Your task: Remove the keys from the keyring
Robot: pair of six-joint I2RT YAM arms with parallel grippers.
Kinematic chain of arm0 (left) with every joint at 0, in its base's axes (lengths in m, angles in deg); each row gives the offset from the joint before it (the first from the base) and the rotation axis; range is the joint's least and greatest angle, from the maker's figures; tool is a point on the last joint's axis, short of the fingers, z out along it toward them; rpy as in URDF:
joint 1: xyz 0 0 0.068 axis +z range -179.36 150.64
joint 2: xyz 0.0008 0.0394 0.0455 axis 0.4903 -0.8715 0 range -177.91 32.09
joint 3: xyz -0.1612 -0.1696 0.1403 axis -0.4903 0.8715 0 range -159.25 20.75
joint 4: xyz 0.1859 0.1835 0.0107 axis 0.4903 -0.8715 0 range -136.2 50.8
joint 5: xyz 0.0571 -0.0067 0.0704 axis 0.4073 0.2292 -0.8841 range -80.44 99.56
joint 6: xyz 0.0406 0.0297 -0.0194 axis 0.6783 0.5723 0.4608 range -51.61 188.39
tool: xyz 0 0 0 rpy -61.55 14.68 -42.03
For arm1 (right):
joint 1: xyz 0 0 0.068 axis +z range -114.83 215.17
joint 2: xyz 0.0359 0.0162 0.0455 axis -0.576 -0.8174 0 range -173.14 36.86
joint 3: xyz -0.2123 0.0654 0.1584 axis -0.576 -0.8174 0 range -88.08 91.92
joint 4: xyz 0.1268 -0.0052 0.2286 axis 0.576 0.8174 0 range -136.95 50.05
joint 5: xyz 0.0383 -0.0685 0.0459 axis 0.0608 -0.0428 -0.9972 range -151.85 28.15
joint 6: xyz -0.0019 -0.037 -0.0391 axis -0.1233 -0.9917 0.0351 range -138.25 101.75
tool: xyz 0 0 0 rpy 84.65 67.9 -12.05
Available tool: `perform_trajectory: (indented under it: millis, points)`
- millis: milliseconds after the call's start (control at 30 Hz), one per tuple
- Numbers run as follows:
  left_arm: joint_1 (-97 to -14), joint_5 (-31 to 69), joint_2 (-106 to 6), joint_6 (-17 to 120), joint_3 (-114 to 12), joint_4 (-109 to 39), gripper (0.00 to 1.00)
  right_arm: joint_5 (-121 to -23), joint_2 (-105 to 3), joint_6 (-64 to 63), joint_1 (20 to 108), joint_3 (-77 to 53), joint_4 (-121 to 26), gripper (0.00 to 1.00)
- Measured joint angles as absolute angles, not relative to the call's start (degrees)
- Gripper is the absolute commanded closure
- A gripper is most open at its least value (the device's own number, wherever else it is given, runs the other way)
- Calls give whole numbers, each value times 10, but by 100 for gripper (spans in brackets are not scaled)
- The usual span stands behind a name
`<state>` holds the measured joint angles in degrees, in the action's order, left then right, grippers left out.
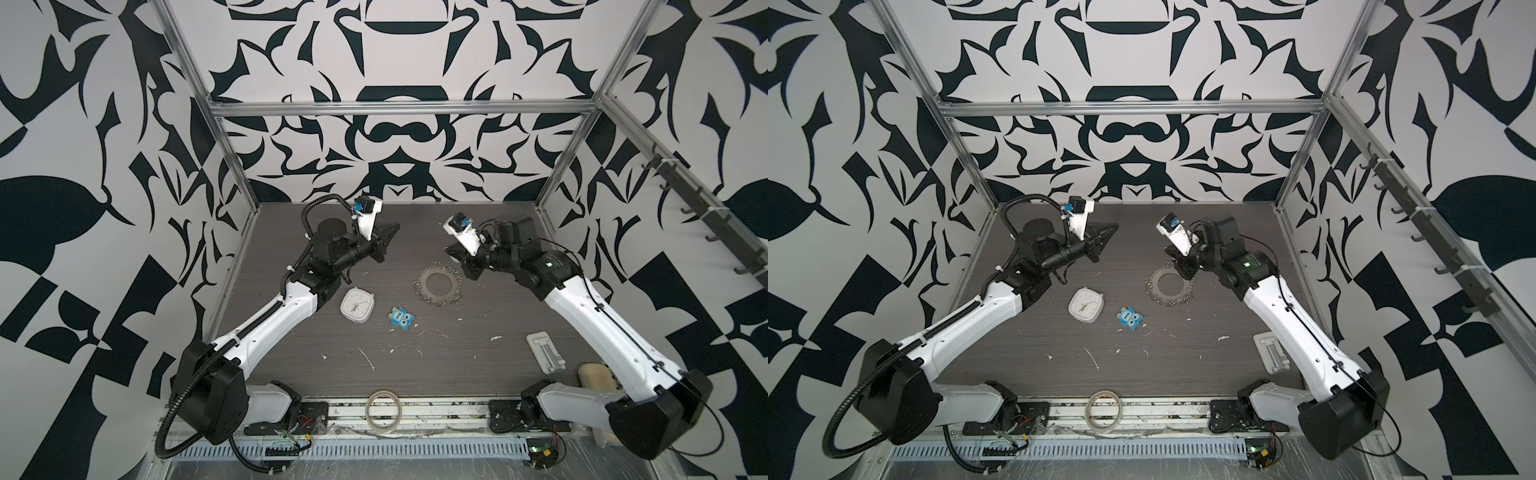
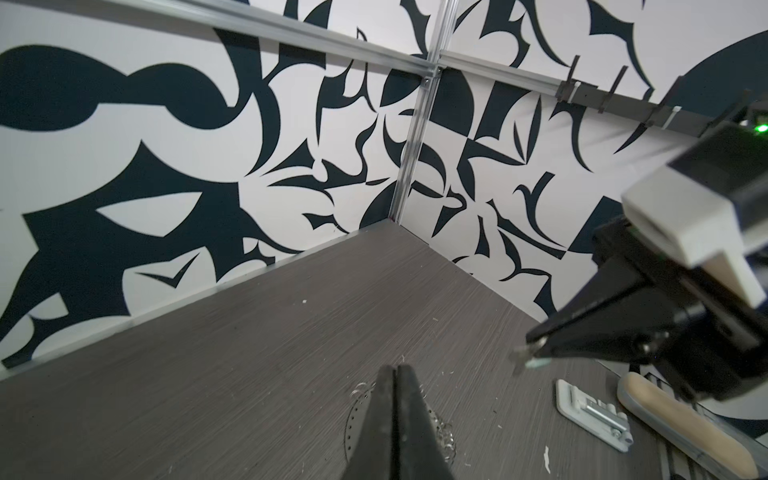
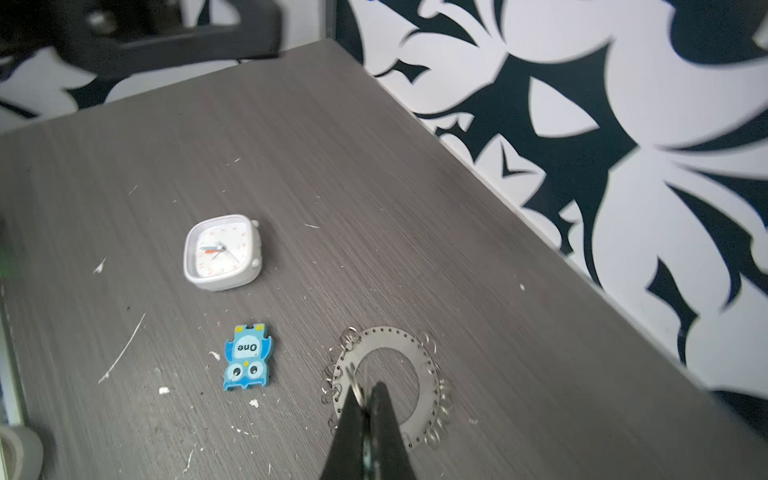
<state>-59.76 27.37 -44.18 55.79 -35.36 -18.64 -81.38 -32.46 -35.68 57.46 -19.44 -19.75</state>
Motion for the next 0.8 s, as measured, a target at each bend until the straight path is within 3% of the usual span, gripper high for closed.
perform_trajectory:
  millis: [100, 167, 233, 567, 733, 800]
  points:
    - [-586, 263, -442, 558, -324, -191, 50, -809, -327, -296, 547, -233, -234, 100]
    - [-582, 254, -444, 561, -315, -207, 40, -797, -333, -257, 541, -264, -255, 100]
    - [-579, 247, -445, 566, -314, -224, 1, -781, -340, -214, 533, -302, -276, 100]
    - [-569, 191, -436, 573, -265, -253, 1, -702, -396, -76, 499, -445, -352, 100]
    - [-548, 171, -430, 573, -250, -264, 1, -680, -432, -41, 493, -483, -384, 88]
    - [-542, 166, -426, 573, -246, -266, 1, -677, -443, -32, 489, -489, -391, 77]
